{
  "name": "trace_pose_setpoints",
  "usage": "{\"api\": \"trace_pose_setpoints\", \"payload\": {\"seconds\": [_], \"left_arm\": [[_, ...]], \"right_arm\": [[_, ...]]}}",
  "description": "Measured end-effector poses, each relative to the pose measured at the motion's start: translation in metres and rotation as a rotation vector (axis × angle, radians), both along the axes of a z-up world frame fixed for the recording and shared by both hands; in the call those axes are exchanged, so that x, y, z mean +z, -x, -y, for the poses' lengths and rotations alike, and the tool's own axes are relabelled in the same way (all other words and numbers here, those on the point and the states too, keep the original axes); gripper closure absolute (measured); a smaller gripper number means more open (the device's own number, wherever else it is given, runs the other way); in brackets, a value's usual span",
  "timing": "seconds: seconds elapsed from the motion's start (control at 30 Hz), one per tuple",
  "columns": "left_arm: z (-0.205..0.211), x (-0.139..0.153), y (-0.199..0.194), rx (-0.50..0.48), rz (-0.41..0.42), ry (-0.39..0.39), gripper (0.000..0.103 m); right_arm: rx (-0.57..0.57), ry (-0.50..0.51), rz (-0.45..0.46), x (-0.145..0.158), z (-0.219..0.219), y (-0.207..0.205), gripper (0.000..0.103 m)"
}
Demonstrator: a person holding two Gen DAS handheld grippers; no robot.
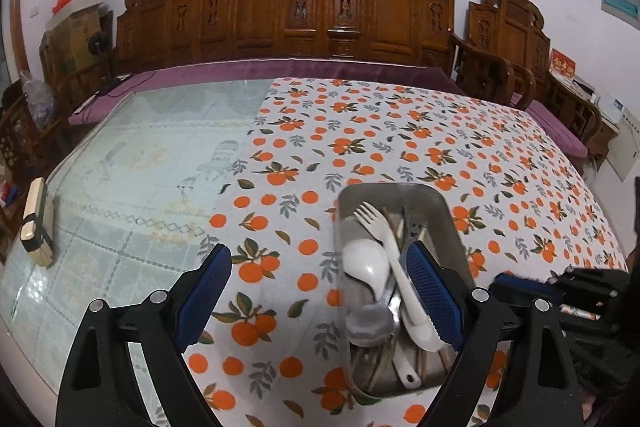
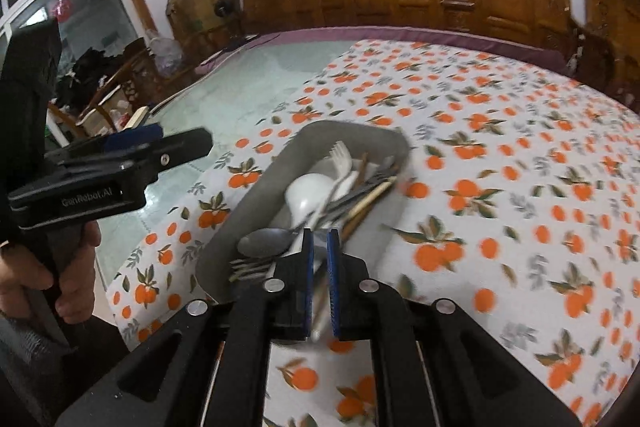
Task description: Organize utensils
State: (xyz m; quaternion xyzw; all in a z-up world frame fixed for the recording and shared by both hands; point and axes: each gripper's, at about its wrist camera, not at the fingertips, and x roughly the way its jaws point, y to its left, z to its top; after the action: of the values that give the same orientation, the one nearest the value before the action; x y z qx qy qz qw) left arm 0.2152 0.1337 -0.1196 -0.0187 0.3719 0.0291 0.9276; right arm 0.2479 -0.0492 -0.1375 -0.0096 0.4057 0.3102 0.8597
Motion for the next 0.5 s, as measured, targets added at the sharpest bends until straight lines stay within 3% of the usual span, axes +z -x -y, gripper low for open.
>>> {"api": "trace_pose_setpoints", "payload": {"seconds": [0.03, 0.13, 0.2, 0.27, 0.33, 0.5], "left_arm": [[0.004, 0.001, 0.002, 0.0, 0.003, -0.006, 0.013], [0.016, 0.004, 0.01, -0.012, 0.016, -0.01, 0.008], [0.024, 0.005, 0.015, -0.024, 0.013, -0.009, 0.008], [0.035, 0.005, 0.021, -0.041, 0.001, -0.018, 0.008], [0.043, 0.005, 0.025, -0.048, -0.012, -0.029, 0.008], [0.067, 0.012, 0.04, -0.076, -0.022, -0.028, 0.008]], "right_arm": [[-0.013, 0.002, 0.011, 0.003, 0.006, 0.003, 0.073], [-0.047, 0.008, 0.043, 0.016, 0.023, 0.013, 0.065], [-0.078, 0.016, 0.066, 0.024, 0.035, 0.02, 0.05], [-0.109, 0.024, 0.091, 0.031, 0.046, 0.026, 0.026], [-0.14, 0.031, 0.117, 0.038, 0.056, 0.034, 0.015], [-0.225, 0.017, 0.173, 0.058, 0.088, 0.057, 0.003]]}}
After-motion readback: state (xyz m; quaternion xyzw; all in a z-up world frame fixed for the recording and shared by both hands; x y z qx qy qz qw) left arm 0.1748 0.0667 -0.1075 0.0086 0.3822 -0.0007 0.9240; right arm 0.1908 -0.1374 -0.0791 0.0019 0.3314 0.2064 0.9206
